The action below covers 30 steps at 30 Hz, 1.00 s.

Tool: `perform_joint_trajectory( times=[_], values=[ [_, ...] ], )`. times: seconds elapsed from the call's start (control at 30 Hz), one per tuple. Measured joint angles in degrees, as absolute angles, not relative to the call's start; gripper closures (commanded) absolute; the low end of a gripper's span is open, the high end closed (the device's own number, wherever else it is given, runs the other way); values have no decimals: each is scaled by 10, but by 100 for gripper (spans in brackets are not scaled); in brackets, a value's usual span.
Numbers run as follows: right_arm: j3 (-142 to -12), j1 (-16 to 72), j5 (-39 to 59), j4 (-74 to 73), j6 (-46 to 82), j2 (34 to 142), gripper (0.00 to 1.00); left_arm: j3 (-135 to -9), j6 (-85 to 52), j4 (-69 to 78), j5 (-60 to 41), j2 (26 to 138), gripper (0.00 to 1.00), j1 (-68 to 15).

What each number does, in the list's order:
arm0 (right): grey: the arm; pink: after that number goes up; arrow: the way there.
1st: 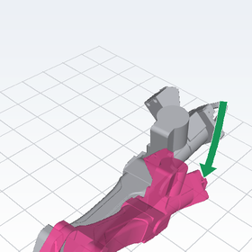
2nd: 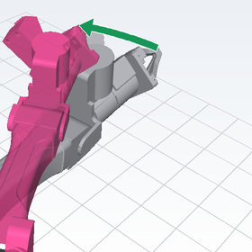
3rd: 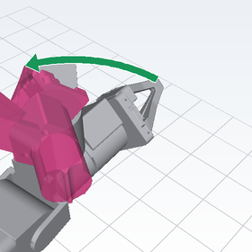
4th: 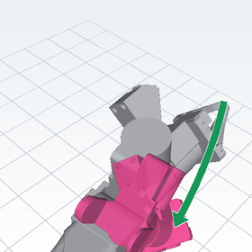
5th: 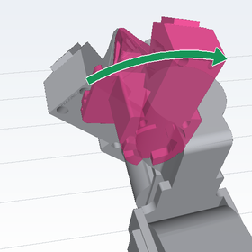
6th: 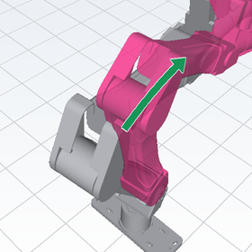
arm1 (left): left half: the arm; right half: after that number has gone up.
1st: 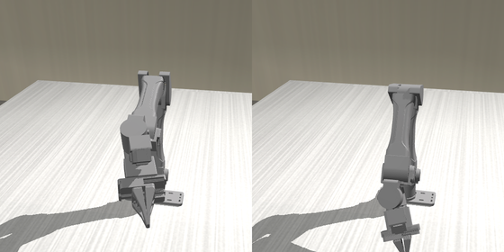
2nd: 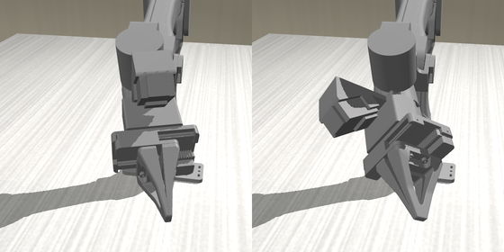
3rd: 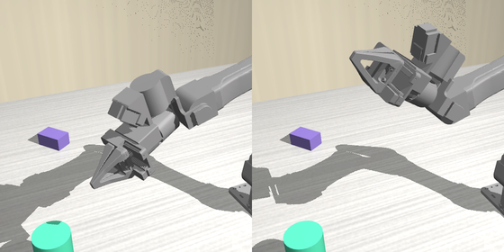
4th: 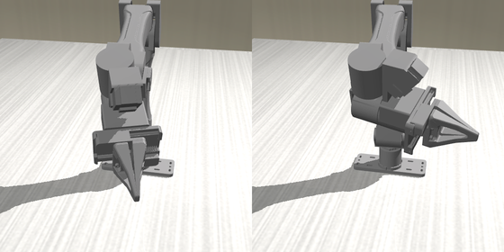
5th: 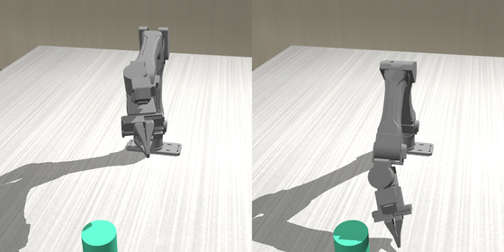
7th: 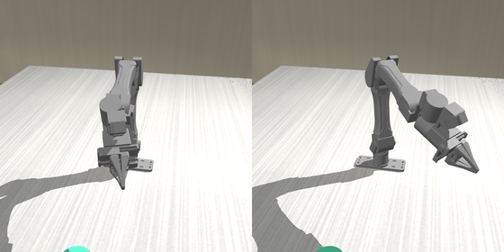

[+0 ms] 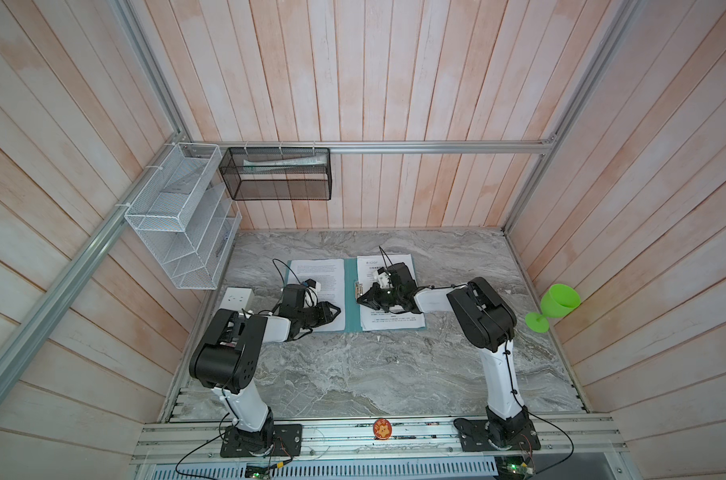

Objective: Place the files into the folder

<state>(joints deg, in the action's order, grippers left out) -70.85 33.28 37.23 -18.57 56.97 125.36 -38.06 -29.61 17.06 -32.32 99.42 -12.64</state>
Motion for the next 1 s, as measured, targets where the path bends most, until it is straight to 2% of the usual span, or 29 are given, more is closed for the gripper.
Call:
perform_joint_trajectory(
  times=[0.2,0.43,0.63,0.73,0.8,1.0],
  values=[
    [-702,332,365,-126,557,1229,79,-402,-289,96,-309,967,32,-127],
    [-761,299,359,-1,453,1202,70,-480,-274,-20,-255,899,19,-127],
    [-775,241,371,90,349,1162,66,-566,-246,-75,-141,887,18,-118],
    [-733,211,370,102,312,1123,53,-577,-238,-84,-105,897,18,-94],
    [-687,183,365,104,295,1088,50,-577,-237,-96,-86,906,18,-70],
    [-639,126,332,117,264,1063,48,-564,-238,-131,-42,914,17,-17]
  ],
)
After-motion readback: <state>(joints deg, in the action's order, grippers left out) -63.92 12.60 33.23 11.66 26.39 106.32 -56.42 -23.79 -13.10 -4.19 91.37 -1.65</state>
